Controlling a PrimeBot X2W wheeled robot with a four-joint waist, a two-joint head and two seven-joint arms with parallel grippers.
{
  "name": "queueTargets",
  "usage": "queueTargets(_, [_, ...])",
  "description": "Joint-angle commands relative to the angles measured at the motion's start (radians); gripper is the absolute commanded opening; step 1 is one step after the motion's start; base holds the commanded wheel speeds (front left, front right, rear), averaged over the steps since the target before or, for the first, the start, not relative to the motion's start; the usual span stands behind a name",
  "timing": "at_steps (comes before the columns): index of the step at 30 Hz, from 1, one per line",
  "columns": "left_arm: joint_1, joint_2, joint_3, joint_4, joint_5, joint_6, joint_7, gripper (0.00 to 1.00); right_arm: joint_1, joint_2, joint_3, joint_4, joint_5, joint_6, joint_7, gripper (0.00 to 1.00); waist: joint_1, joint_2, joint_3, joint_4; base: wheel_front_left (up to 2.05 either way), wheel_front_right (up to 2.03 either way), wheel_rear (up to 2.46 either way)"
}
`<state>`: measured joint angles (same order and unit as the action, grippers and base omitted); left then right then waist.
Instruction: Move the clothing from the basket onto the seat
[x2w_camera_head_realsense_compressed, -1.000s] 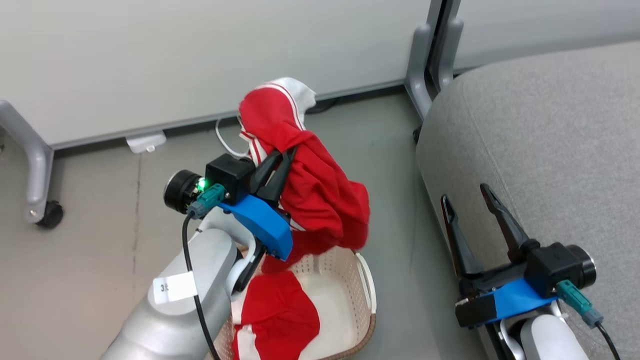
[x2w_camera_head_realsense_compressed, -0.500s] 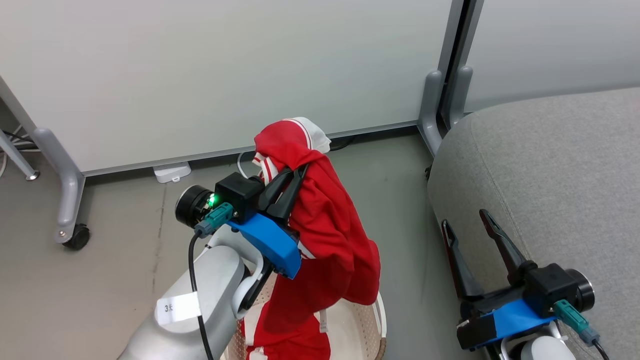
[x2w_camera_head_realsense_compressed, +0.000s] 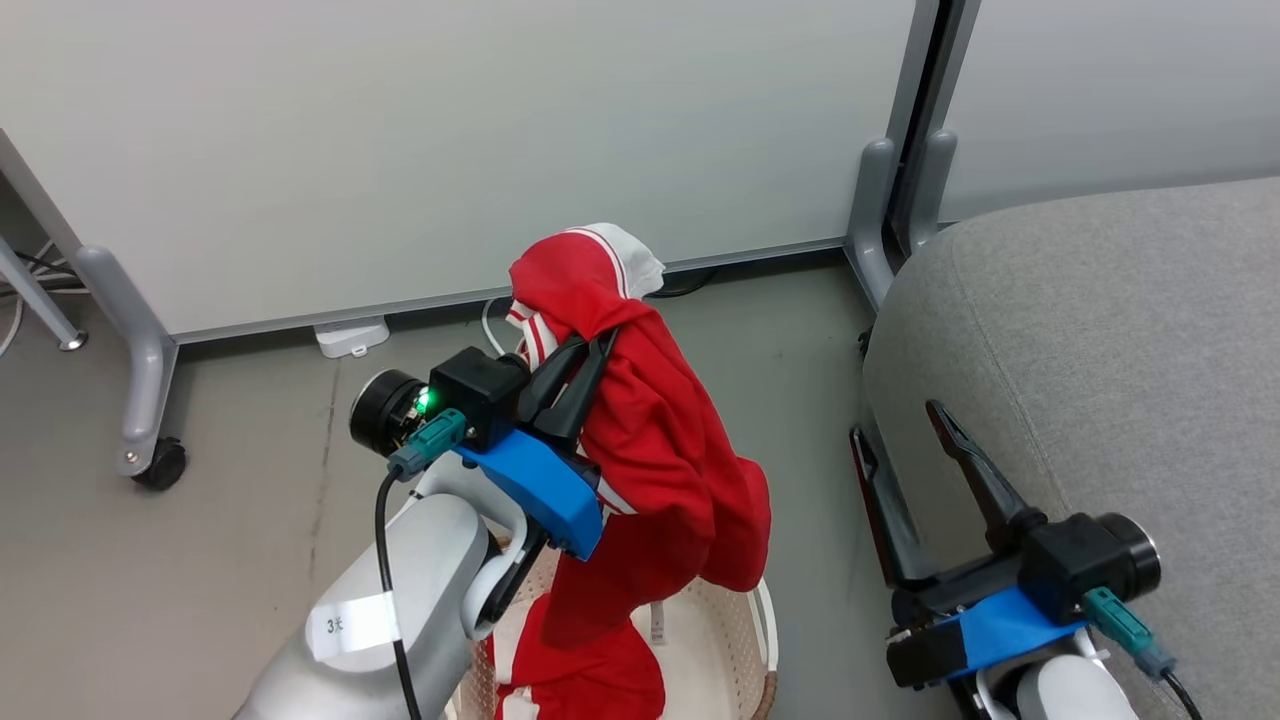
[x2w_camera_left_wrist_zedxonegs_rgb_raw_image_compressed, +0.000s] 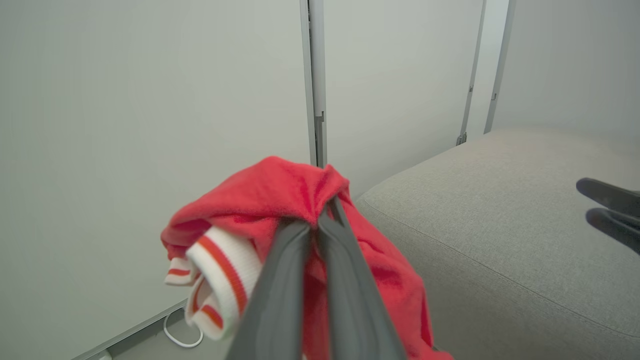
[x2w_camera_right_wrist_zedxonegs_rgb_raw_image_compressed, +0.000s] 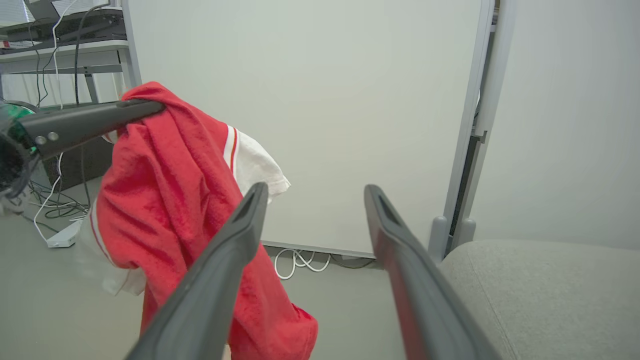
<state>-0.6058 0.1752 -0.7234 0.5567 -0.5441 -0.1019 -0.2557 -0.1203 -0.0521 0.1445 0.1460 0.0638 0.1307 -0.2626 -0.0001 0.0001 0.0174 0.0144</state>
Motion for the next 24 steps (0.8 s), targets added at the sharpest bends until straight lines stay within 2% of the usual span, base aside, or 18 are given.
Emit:
queueTargets(1, [-0.002, 0.003, -0.001, -0.006, -0.001, 0.006, 0.002, 0.0, -0.027, -0.002, 0.014, -0.009, 0.005, 0.0, -0.004, 1.0, 0.0001, -0.0001, 0.008, 0.002, 0.0, 0.0, 0.0])
queueTargets(14, [-0.049, -0.005, -0.017, -0.019, 0.009, 0.004, 0.002, 0.0, -0.222, -0.053, 0.253, 0.047, 0.054, 0.0, -0.003, 1.0, 0.0001, -0.0001, 0.055, 0.028, 0.0, 0.0, 0.0])
queueTargets(24, [-0.091, -0.038, -0.045, -0.015, 0.023, -0.002, -0.001, 0.0, -0.39, -0.04, 0.356, 0.282, 0.062, 0.0, -0.004, 1.0, 0.0001, -0.0001, 0.1, 0.065, 0.0, 0.0, 0.0])
